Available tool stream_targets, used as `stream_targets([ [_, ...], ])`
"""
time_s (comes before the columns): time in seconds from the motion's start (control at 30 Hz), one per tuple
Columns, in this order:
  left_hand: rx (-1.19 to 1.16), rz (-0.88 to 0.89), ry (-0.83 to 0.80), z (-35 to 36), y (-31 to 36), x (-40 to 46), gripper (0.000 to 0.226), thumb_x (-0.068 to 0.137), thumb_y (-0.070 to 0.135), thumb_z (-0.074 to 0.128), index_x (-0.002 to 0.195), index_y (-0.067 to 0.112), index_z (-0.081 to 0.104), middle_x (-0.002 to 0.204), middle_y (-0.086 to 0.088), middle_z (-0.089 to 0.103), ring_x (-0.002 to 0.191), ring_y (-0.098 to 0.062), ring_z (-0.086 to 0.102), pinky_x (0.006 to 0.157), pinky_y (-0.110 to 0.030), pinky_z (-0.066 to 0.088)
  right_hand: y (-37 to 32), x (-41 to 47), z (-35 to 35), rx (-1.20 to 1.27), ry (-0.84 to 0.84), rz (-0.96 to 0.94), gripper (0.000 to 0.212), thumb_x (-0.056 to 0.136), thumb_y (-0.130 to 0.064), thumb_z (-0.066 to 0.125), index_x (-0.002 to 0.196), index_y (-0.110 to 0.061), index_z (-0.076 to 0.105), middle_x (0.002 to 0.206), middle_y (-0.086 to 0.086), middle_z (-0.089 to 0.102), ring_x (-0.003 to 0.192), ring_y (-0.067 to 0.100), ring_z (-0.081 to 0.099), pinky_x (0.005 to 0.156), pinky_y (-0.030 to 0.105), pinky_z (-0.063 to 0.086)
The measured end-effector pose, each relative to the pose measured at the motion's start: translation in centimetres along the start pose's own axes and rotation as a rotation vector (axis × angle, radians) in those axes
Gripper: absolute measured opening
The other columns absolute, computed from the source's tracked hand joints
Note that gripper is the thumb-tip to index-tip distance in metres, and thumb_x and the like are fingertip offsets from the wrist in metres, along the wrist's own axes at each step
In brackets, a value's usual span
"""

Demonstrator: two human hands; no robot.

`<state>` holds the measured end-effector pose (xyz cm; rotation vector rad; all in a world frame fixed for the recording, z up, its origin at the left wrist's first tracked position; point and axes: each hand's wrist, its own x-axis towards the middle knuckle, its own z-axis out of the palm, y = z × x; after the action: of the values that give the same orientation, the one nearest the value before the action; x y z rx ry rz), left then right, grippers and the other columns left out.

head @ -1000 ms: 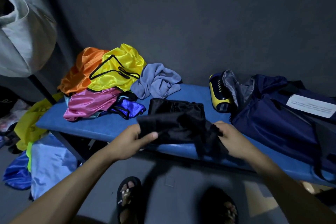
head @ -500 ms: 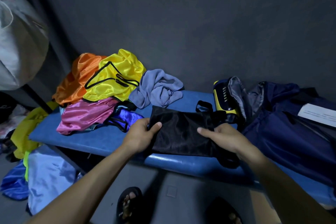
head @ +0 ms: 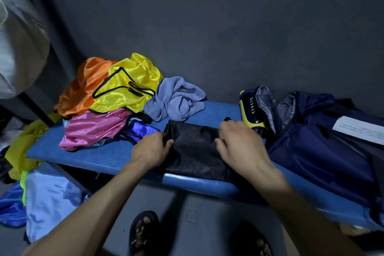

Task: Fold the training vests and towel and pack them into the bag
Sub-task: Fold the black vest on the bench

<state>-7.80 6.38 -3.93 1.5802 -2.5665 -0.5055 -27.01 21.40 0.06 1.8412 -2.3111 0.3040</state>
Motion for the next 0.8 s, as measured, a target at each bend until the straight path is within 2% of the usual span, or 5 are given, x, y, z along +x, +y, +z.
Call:
stream_targets([
  [0.13,0.138,0.347,0.263,1.3,1.7,-1.5,0.051,0.099,0.05,0.046,0.139,0.019,0.047,0.136,-0.01,0.054,0.125,-0.034,0.05,0.096,-0.047,0.047,-1.4,0.7,3.8,0.08,-0.225,-0.268,0.05,0.099,-0.04,0.034,0.13,-0.017,0.064,0.142,0.004,0.059,0.135,0.028,0.051,0.114,0.046,0.038],
  [0.3,0.267,0.449,-0.123,4.2,1.5,-1.2,0.084,0.083,0.066,-0.014,0.162,0.039,-0.004,0.171,0.009,-0.012,0.157,-0.023,-0.014,0.125,-0.05,-0.009,0.7,1.9,3.5,-0.036,-0.275,-0.139,0.067,0.097,-0.044,0.011,0.141,-0.024,0.056,0.144,-0.002,0.056,0.145,0.024,0.036,0.125,0.054,0.008],
  [0.57,0.247,0.397,-0.159,4.0,0.4,-1.3,0.085,0.077,0.07,-0.018,0.158,0.048,-0.012,0.168,0.016,-0.02,0.155,-0.021,-0.022,0.123,-0.05,-0.014,6.5,2.7,0.4,0.047,-0.427,0.001,0.046,0.096,-0.055,0.056,0.136,-0.033,0.053,0.124,-0.003,0.064,0.125,0.023,0.039,0.104,0.04,0.025],
  [0.67,0.243,0.397,-0.167,3.8,0.1,-1.1,0.085,0.076,0.072,-0.017,0.158,0.049,-0.012,0.167,0.017,-0.021,0.155,-0.02,-0.024,0.123,-0.049,-0.015,7.5,2.2,0.7,0.109,-0.429,-0.006,0.016,0.1,-0.048,0.056,0.105,-0.032,0.057,0.097,-0.003,0.062,0.109,0.024,0.05,0.086,0.037,0.03],
  [0.8,0.224,0.398,-0.174,3.8,0.0,-1.0,0.086,0.076,0.076,-0.018,0.158,0.05,-0.011,0.167,0.018,-0.021,0.154,-0.019,-0.024,0.122,-0.048,-0.016,8.0,1.4,0.5,0.418,-0.329,0.075,0.031,0.106,-0.037,0.049,0.083,-0.019,0.058,0.076,-0.002,0.061,0.077,0.021,0.057,0.071,0.04,0.042],
])
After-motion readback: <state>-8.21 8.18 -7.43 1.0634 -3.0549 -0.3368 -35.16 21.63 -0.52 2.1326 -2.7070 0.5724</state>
